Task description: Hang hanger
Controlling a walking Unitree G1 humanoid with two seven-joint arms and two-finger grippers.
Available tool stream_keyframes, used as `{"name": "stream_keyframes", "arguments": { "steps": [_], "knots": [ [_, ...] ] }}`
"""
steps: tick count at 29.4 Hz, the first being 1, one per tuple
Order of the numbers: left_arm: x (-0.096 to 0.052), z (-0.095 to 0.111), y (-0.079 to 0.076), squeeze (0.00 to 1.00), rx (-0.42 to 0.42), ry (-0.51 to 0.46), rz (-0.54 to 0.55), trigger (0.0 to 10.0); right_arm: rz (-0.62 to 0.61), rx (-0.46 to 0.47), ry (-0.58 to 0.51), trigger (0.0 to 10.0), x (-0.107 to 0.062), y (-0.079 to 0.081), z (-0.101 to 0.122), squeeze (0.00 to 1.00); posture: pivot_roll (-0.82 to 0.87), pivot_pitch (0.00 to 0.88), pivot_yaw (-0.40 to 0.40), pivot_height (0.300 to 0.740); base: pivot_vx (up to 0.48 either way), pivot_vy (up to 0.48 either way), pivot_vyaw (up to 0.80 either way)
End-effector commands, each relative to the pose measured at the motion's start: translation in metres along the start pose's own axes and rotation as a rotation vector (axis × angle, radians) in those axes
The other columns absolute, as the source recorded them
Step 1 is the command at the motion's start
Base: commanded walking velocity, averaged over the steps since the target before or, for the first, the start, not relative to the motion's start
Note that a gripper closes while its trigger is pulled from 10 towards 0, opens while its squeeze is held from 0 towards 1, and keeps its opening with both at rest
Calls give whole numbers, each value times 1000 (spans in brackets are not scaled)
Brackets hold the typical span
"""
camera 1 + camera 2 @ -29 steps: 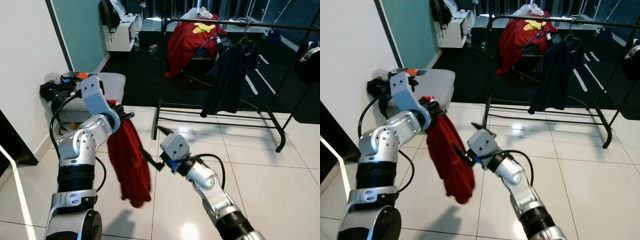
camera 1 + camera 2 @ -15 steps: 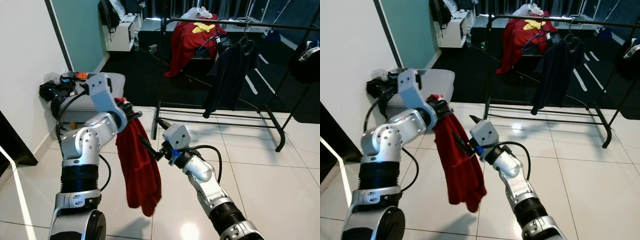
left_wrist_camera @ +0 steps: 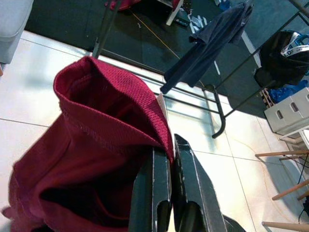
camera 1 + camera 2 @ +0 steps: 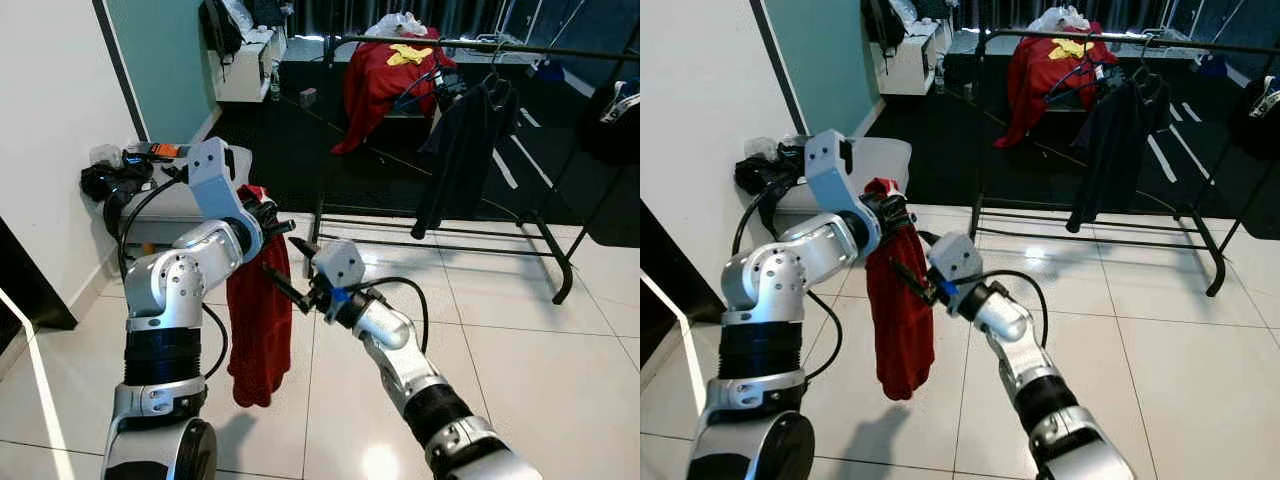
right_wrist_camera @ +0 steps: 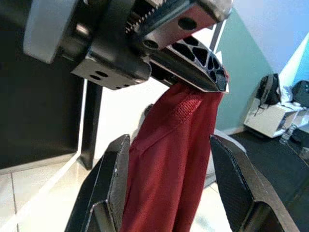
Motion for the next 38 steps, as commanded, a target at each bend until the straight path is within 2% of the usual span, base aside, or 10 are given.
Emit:
{"name": "stream_keyframes", "arguments": {
  "steps": [1, 11, 12, 13, 14, 24, 29, 33, 35, 38],
  "knots": [
    [-3, 6, -13, 0, -2, -21, -46, 1647, -9, 2, 5, 10000, 2, 1, -1, 0, 131, 69, 18, 740, 0, 0, 0],
    [-5, 8, -19, 0, 2, -22, -72, 1529, -39, 42, 32, 10000, 3, -3, -7, 0, 134, 69, 21, 740, 0, 0, 0],
    [-5, 9, -20, 0, 2, -22, -74, 1490, -41, 45, 33, 6392, 3, -3, -8, 0, 134, 68, 21, 740, 0, 0, 0],
    [-5, 9, -20, 0, 2, -22, -75, 1490, -45, 47, 33, 1451, 3, -4, -8, 0, 133, 67, 21, 740, 0, 0, 0],
    [-5, 9, -20, 0, 2, -22, -74, 1412, -49, 50, 32, 0, 2, -5, -8, 0, 133, 66, 21, 740, 0, 0, 0],
    [-6, 10, -16, 0, 1, -24, -49, 1020, -52, 45, 20, 0, 1, -8, -8, 0, 130, 64, 21, 740, 0, 0, 0],
    [-4, 11, -9, 0, -1, -26, -15, 39, -48, 39, 12, 0, -1, -10, -7, 0, 129, 59, 22, 740, 0, 0, 0],
    [-2, 13, 9, 0, 53, -44, 79, 0, -41, 20, -19, 0, -4, -17, -1, 0, 124, 54, 20, 740, 0, 0, 0],
    [-1, 18, 33, 0, 137, -88, 194, 0, -43, 11, -50, 0, -11, -33, 6, 0, 115, 54, 23, 740, 0, 0, 0],
    [-1, 20, 44, 0, 164, -106, 234, 0, -38, 10, -62, 0, -15, -41, 10, 0, 115, 54, 23, 740, 0, 0, 0]
  ]
}}
Point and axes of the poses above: a point about 5 cm out from each wrist's last joint towards the gripper, its own x axis pointing out of the wrist towards the gripper, its own z axis along the axis of the wrist's last joint, y = z × x, the point moved 2 cm from there along x, pointing out of the wrist towards the gripper, and after that the axes turned 3 degrees about -x, right-handed, at the moved point
